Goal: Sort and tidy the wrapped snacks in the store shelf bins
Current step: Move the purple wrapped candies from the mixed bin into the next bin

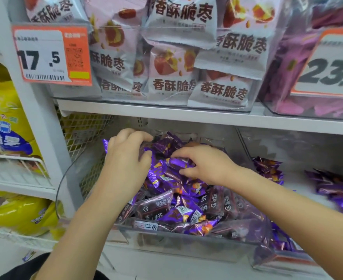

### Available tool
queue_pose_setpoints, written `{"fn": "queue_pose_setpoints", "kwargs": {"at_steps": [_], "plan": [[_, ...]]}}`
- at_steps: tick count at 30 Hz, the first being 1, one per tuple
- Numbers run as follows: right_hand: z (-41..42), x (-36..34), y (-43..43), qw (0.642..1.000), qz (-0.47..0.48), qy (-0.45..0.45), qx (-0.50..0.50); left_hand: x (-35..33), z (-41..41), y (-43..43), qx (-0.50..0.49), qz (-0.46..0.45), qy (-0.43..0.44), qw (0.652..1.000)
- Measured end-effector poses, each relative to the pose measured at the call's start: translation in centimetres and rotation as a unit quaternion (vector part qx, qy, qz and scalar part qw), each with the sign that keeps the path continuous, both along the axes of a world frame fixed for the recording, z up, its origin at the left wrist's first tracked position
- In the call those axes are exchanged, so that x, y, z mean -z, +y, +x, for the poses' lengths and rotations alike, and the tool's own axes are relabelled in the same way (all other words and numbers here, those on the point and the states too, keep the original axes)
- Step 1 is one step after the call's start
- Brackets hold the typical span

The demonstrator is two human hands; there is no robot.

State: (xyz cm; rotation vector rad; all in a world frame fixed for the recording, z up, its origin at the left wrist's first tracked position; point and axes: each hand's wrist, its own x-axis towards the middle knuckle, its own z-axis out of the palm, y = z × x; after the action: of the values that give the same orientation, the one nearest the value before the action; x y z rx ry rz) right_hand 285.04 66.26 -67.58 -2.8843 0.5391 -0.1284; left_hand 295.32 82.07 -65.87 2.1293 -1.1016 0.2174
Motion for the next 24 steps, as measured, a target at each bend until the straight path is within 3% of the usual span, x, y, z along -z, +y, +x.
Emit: {"fn": "queue_pose_setpoints", "kwargs": {"at_steps": [3, 7, 11, 13, 15, 19, 24], "plan": [[-0.4, 0.0, 0.1, 0.992, 0.104, -0.067, 0.012, 0.1, -0.2, -0.4, 0.020, 0.000, 0.004, 1.000], [-1.9, -1.1, 1.0, 0.952, 0.255, -0.170, -0.003, 0.0, -0.8, -1.0, 0.046, -0.021, 0.042, 0.998], [-3.5, -2.0, 1.1, 0.904, 0.345, -0.251, -0.014, -0.2, -1.8, -1.4, 0.157, -0.040, 0.252, 0.954], [-3.8, -2.0, 1.2, 0.897, 0.362, -0.252, -0.003, 0.1, -2.5, -1.9, 0.178, -0.025, 0.299, 0.937], [-3.9, -2.0, 1.5, 0.888, 0.393, -0.236, 0.021, 0.5, -2.8, -2.5, 0.153, -0.014, 0.277, 0.949], [-3.7, -2.2, 1.1, 0.923, 0.318, -0.201, 0.086, 0.2, -1.6, -2.2, 0.070, 0.013, 0.137, 0.988], [-4.4, -2.1, 1.2, 0.914, 0.349, -0.169, 0.118, -0.1, -0.9, -0.1, 0.150, 0.155, 0.126, 0.968]]}}
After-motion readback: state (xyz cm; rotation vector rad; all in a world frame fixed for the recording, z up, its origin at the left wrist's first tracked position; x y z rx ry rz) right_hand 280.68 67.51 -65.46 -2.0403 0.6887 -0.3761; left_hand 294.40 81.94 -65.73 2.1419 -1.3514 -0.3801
